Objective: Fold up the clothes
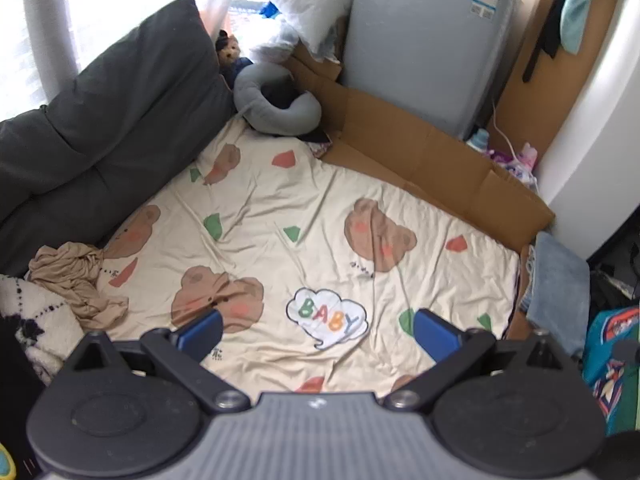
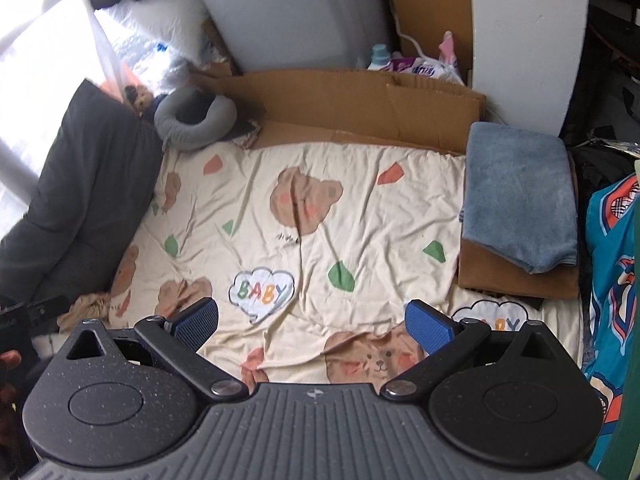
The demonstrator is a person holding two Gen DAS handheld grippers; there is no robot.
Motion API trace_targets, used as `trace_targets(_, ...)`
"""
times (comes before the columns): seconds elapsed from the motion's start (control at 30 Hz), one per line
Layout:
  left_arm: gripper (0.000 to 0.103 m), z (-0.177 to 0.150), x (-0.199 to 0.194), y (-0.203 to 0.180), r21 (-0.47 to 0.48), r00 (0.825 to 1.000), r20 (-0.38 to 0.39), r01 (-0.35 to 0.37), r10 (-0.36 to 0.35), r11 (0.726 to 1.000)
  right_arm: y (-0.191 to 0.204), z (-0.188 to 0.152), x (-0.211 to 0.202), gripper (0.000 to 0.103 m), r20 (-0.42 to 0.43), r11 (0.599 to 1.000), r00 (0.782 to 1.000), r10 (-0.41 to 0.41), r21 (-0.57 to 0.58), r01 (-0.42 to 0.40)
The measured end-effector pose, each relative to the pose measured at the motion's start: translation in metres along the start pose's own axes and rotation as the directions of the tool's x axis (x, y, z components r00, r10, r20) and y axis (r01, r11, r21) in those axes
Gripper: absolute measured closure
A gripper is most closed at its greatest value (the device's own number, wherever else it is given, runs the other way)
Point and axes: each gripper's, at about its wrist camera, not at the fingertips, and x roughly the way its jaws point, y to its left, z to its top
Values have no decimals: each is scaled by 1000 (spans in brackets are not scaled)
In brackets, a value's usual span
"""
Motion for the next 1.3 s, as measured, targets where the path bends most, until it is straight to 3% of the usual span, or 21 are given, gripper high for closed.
trace_targets(0.17, 3, -2, 3, -1, -29, 999, -8, -48, 48, 998, 8, -7, 2, 0, -16, 999, 1000, 3, -38, -4)
trace_targets(0.3, 7, -2, 8, -17, 62, 997, -29, -75, 77, 995, 5, -10, 4, 0, -17, 997, 997, 76, 8, -76)
trace_targets(0.4, 7, -2, 11, -18, 52, 996, -53, -70, 73, 996, 5, -8, 10, 1, -44, 995, 994, 96, 25, -95)
trace_targets(0.6, 13, -5, 22, -16, -3, 989, -148, -29, 29, 1000, 17, -8, 17, 1, -75, 999, 996, 42, -28, -44)
trace_targets(0.83, 8, -8, 12, -30, 33, 992, -113, -48, 51, 998, 24, -8, 17, 1, -85, 997, 996, 25, -74, -31)
trace_targets(0.93, 2, -8, 6, -35, 35, 996, -88, -30, 33, 999, 25, -8, 16, 1, -87, 995, 996, 17, -92, -25)
trace_targets(1.3, 1, -14, 7, -46, 28, 995, -97, 26, -24, 999, 16, -8, 17, 0, -97, 998, 995, 28, -47, -33)
